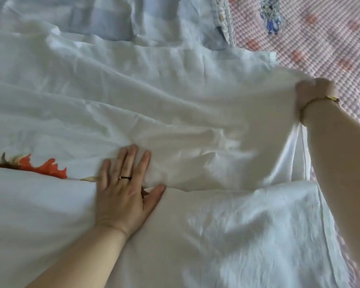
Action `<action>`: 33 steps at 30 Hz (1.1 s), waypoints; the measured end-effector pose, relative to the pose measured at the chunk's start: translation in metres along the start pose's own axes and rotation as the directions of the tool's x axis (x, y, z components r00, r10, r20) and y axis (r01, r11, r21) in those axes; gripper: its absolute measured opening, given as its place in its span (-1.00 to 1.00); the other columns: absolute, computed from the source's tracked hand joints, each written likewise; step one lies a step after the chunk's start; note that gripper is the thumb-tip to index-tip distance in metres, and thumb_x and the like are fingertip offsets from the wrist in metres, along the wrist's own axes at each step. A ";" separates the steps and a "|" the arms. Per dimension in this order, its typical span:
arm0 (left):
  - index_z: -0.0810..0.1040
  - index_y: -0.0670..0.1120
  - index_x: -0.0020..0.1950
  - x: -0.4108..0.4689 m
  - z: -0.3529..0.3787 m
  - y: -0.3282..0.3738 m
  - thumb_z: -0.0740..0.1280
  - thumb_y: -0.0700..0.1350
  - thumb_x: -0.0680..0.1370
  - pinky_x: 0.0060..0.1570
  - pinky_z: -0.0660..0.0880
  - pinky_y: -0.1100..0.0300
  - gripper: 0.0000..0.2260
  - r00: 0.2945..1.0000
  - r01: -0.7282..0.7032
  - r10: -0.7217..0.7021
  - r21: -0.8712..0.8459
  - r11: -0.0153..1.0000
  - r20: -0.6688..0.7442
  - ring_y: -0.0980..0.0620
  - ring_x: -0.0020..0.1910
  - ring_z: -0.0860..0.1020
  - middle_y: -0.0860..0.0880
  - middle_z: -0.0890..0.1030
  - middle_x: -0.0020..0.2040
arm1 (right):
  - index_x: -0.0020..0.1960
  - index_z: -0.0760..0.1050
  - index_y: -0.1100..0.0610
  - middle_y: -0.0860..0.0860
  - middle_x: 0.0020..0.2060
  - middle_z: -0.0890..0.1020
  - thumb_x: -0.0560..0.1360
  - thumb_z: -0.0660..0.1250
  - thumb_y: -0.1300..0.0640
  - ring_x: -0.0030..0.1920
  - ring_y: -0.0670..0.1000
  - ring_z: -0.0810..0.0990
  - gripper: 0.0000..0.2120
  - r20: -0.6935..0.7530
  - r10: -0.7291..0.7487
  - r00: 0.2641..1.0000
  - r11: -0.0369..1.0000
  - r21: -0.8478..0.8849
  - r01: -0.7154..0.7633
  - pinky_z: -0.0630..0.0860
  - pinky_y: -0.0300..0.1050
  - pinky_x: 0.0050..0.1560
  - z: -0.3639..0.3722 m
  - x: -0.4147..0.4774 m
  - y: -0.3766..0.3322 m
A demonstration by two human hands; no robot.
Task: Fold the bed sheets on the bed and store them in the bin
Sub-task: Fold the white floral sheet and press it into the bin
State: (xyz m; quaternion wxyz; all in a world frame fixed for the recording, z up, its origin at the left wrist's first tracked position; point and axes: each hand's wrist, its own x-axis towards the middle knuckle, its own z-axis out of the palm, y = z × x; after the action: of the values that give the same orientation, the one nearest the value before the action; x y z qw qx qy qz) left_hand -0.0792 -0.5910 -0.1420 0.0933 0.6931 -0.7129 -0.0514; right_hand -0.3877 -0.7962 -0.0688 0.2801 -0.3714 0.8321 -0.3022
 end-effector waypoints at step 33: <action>0.38 -0.10 0.38 -0.064 -0.104 -0.216 0.13 0.17 0.53 0.33 -0.05 0.06 -0.48 0.923 0.384 -0.379 0.100 0.918 -0.065 -0.18 0.40 0.27 -0.20 0.33 0.41 | 0.26 0.33 0.18 0.16 0.25 0.44 0.60 -0.03 0.08 0.31 0.14 0.30 -0.68 0.387 -0.418 0.822 0.336 -0.775 0.535 -0.01 -0.05 0.33 0.065 -0.249 0.023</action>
State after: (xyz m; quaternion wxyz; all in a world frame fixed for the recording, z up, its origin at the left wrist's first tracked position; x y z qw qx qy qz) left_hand 0.1553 -0.5286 -0.0882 0.0589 0.8239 -0.5635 -0.0138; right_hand -0.2115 -0.6069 -0.0682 0.0048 -0.7029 0.7032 0.1071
